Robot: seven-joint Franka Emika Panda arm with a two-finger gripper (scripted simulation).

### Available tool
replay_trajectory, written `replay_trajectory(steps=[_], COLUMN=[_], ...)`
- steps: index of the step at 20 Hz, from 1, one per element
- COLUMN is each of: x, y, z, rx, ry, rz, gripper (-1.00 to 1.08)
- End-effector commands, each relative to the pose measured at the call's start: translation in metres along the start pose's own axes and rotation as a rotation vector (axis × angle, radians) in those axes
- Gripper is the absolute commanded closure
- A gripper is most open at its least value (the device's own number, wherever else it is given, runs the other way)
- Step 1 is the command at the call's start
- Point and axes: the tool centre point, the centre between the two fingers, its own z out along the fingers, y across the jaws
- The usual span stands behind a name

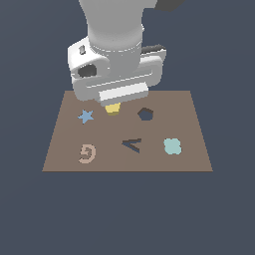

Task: Insert a designated object into the corresponding slot on a board.

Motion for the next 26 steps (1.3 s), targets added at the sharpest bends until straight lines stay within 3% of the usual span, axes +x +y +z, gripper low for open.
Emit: replay_trajectory(steps=[1, 14, 26], x=[-0.005, -0.028, -0.038], y=[0.0, 0.01, 0.02], z=[0.007, 0.048, 0.07], rx=[0.0, 0.002, 0.002], ry=[0.001, 0.007, 0.01], rz=[-0.076, -0.503, -0.725], gripper=[-0.92, -0.92, -0.92])
